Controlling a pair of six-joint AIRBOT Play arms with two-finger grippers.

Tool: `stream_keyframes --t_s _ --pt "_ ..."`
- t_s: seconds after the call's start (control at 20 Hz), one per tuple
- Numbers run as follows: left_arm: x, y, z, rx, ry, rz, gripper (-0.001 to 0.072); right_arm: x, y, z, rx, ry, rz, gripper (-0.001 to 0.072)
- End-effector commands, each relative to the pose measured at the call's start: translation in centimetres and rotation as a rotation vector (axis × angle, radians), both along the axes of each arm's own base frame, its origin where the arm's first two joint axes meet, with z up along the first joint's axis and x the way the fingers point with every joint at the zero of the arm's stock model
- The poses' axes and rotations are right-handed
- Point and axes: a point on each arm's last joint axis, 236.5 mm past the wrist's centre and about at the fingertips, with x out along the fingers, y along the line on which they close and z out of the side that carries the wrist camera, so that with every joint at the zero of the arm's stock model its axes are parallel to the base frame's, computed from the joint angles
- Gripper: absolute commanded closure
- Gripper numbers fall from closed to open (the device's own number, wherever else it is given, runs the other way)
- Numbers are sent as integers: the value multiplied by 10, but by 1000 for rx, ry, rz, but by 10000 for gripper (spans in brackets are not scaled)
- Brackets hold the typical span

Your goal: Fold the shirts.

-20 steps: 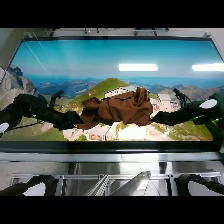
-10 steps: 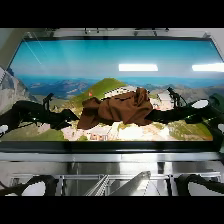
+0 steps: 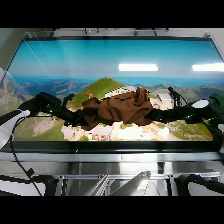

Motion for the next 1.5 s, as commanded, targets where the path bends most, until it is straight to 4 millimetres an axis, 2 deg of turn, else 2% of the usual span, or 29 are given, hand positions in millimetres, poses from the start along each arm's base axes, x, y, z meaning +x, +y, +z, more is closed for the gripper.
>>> stream_keyframes --t_s 0.0,0.15,0.2,0.25,0.3,0.45,0.5,0.55,0.6,0.65,0.7,0.75,0.8,0.85,0.9,0.95,1.0,1.05,1.15,1.25,1.3,1.35,1.45 --pt "-9 -12 3 -38 30 -63 683 1 0 -1 -2 -1 -3 73" --pt "-7 -5 4 -45 34 -43 683 12 -4 0 -11 -28 -45 73" --pt "-5 -2 4 -46 36 -34 683 13 -4 0 -10 -32 -49 101" --pt "-4 0 4 -46 36 -27 683 12 -4 0 -8 -30 -44 326" --pt "-3 2 4 -46 36 -20 683 10 -1 -1 -7 -28 -28 506" --pt "-3 3 4 -45 35 -18 683 4 15 -7 28 7 -12 509" --pt "-3 3 5 -48 37 -19 683 2 25 -6 57 0 18 698" --pt "-6 1 7 -59 48 -25 683 1 34 1 98 -13 40 691" --pt "-9 -1 16 -89 59 -32 683 1 44 17 165 -40 58 692" --pt "-9 -5 37 -157 31 -48 683 4 53 51 263 -100 76 692" --pt "-3 -10 65 -238 -22 -44 683 7 53 88 346 -163 81 692" --pt "5 -12 102 -318 -93 -36 684 12 49 140 430 -270 85 692" --pt "15 -12 153 -412 -212 -36 683 16 38 197 496 -405 72 692" --pt "23 -10 211 -500 -359 -38 683 16 22 264 550 -587 48 692" --pt "24 -5 280 -573 -543 -36 683 4 3 344 593 -825 17 692" --pt "18 3 350 -611 -751 -35 683 -20 -17 420 605 -1073 -26 692" --pt "5 11 408 -590 -946 -51 682 -49 -32 480 575 -1284 -73 691" --pt "-16 17 459 -513 -1135 -78 682 -78 -43 527 488 -1463 -136 691" --pt "-55 23 538 -318 -1453 -115 682 -123 -41 579 260 -1696 -232 691" --pt "-79 23 597 -126 -1711 -91 682 -150 -27 601 143 -1804 -260 691" --pt "-85 25 613 -56 -1781 -79 682 -157 -21 602 123 -1820 -253 691" --pt "-84 28 619 -15 -1799 -79 682 -156 -19 599 117 -1808 -246 691" --pt "-68 39 610 -57 -1730 -71 682 -132 -34 578 55 -1686 -293 691"
